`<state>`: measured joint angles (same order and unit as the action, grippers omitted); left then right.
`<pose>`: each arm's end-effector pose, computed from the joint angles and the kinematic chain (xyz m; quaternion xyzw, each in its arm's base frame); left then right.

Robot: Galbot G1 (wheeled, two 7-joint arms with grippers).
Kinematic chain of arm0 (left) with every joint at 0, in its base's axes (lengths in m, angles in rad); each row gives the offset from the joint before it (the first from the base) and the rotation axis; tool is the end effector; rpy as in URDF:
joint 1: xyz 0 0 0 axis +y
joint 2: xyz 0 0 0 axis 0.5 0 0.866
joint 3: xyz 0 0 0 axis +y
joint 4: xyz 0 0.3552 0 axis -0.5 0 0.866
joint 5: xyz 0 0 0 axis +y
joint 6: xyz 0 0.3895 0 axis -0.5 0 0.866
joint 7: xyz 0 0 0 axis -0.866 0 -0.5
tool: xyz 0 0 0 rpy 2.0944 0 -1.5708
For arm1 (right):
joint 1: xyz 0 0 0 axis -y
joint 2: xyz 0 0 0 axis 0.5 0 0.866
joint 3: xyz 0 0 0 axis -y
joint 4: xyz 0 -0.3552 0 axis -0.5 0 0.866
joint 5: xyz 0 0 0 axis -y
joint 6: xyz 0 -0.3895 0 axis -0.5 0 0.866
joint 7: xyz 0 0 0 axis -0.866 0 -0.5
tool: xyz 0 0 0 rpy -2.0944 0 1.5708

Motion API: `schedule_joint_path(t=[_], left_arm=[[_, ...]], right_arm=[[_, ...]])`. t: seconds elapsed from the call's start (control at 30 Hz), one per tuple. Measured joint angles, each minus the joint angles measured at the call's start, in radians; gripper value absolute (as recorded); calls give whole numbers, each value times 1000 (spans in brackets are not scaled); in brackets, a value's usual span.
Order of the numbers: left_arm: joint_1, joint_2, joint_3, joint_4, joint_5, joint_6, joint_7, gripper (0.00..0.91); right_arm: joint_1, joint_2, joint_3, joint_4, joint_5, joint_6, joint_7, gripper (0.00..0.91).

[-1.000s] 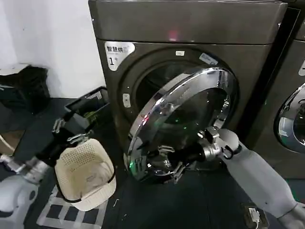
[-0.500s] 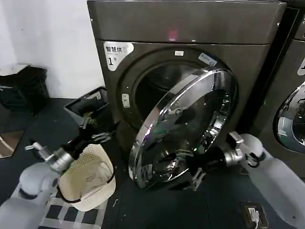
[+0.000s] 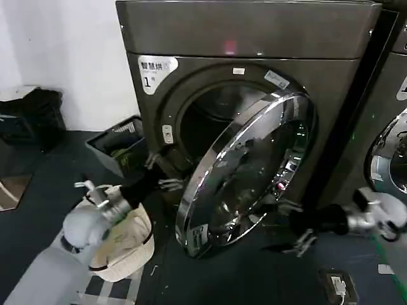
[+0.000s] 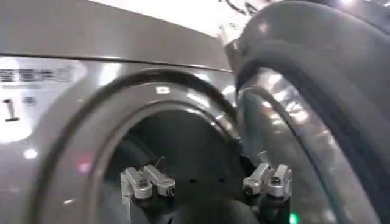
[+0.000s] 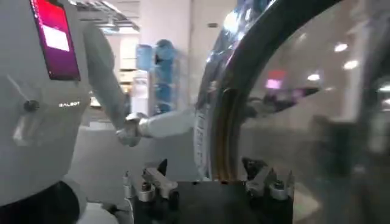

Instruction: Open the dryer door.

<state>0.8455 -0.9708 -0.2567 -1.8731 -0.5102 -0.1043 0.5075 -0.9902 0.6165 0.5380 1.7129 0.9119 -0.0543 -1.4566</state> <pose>0.4020 0.0542 -0.1758 0.4239 0.8813 0.0839 0.1912 0.3945 -0.2480 -0.1467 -0.7021 0.7099 -0.0512 0.0205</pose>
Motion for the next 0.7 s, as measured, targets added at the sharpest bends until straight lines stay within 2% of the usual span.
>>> schedule_joint_path(t=[0.23,0.5,0.6,0.7], left_arm=[[12,-20,19,-20,-4,-11,14,907],[-6,-53,63,-26,-3,-23,11,907],[-15,-70,90,-22,7,-24,2,907],[-23,-84,116,-16,13,-24,-4,907]], right_arm=[[-285,30,346,63,28,21,2,907],[-616,154,731,143,78,72,16,907],[-705,215,852,150,87,120,61,907],[-790,281,962,141,84,197,135,907]])
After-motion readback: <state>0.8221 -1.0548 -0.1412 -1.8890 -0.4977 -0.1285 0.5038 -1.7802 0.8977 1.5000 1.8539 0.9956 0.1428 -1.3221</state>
